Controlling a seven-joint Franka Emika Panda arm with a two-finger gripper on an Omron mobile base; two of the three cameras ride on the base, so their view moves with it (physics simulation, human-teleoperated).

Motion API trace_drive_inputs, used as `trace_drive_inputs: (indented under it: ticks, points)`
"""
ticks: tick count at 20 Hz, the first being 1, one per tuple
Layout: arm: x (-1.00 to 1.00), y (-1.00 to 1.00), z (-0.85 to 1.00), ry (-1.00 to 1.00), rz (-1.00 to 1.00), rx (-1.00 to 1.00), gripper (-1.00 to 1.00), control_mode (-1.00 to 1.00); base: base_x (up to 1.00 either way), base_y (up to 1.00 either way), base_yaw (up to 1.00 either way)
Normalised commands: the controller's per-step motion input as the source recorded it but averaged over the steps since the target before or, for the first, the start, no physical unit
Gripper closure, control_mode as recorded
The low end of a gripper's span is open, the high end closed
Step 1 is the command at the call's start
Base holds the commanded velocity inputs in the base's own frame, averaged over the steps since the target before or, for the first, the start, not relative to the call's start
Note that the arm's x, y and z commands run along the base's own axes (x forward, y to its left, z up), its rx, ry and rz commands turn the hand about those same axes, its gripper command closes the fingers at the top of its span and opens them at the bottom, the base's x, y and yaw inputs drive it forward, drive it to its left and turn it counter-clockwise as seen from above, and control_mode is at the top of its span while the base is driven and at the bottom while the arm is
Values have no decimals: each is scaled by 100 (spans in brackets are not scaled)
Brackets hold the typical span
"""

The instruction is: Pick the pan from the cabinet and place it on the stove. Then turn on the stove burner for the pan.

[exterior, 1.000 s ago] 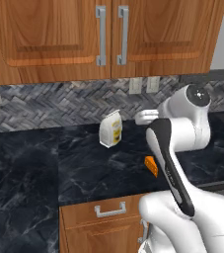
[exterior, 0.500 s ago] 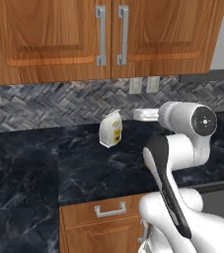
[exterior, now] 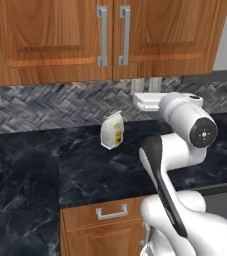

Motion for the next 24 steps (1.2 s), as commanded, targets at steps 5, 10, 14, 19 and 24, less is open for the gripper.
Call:
trace_drive_inputs:
  ticks: [5,10,14,19,24]
  points:
    - [5,13,37,-25,-5,-6,-100,-100,0,0,0]
    - [19,11,17,-3,-4,-14,-100,-100,0,0,0]
    - [30,0,34,1,-5,-10,-100,-100,0,0,0]
    - [31,3,38,1,-2,-4,-100,-100,0,0,0]
    - [21,1,16,0,0,0,-100,-100,0,0,0]
